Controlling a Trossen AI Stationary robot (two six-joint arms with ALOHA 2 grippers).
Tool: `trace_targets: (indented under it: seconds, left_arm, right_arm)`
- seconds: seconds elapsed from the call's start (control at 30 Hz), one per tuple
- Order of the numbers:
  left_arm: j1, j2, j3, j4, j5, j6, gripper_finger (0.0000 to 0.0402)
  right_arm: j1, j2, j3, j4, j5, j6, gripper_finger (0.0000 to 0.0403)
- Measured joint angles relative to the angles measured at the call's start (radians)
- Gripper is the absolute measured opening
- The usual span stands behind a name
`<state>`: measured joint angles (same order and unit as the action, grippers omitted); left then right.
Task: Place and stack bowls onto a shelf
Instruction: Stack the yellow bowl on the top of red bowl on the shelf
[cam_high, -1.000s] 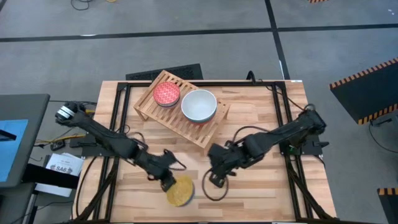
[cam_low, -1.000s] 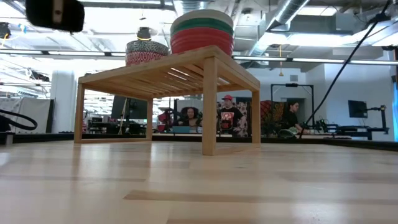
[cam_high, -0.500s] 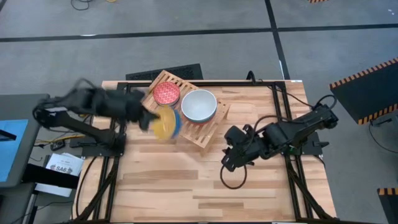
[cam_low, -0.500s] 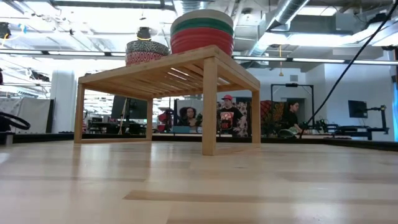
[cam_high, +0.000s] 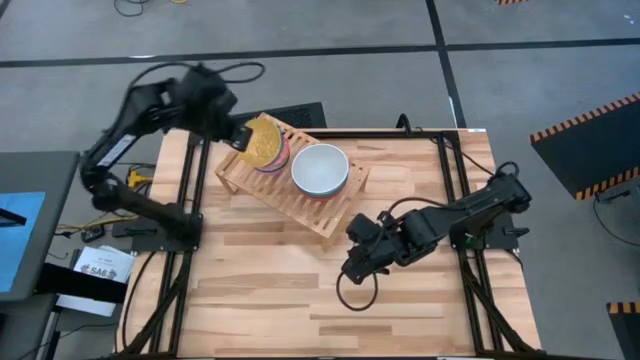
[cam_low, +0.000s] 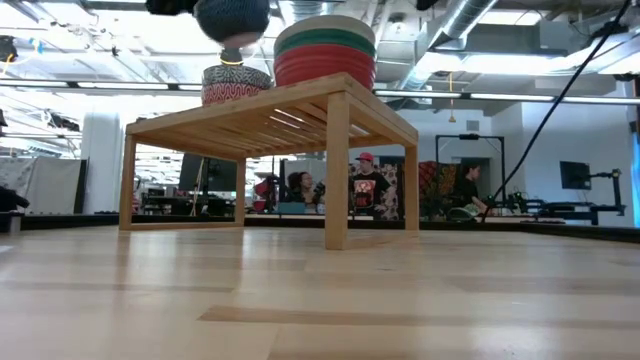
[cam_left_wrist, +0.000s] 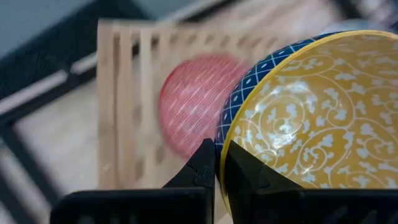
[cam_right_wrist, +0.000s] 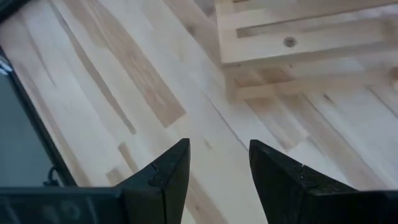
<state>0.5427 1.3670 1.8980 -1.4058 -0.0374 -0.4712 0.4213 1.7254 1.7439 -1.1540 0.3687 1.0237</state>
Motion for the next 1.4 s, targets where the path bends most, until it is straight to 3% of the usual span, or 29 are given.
trace_targets:
  seconds: [0.37, 0.53, 0.9, 1.4]
  left_arm:
    - [0.115, 0.169, 0.000, -0.033, 0.092, 0.103, 0.0000]
    - [0.137, 0.205, 0.000, -0.034, 0.085, 0.128, 0.0000]
    - [0.149, 0.206, -0.004, -0.087, 0.054, 0.172, 0.0003]
    - [0.149, 0.206, -0.005, -0.030, 0.058, 0.183, 0.0029]
  right_arm:
    - [0.000, 0.044, 0.000, 0.045, -0.052, 0.008, 0.0186]
    - [0.003, 0.052, 0.000, 0.058, -0.056, 0.023, 0.0186]
    - [0.002, 0.052, 0.000, 0.067, -0.056, 0.023, 0.0186]
    - [-0.012, 0.052, 0.000, 0.067, -0.055, 0.023, 0.0186]
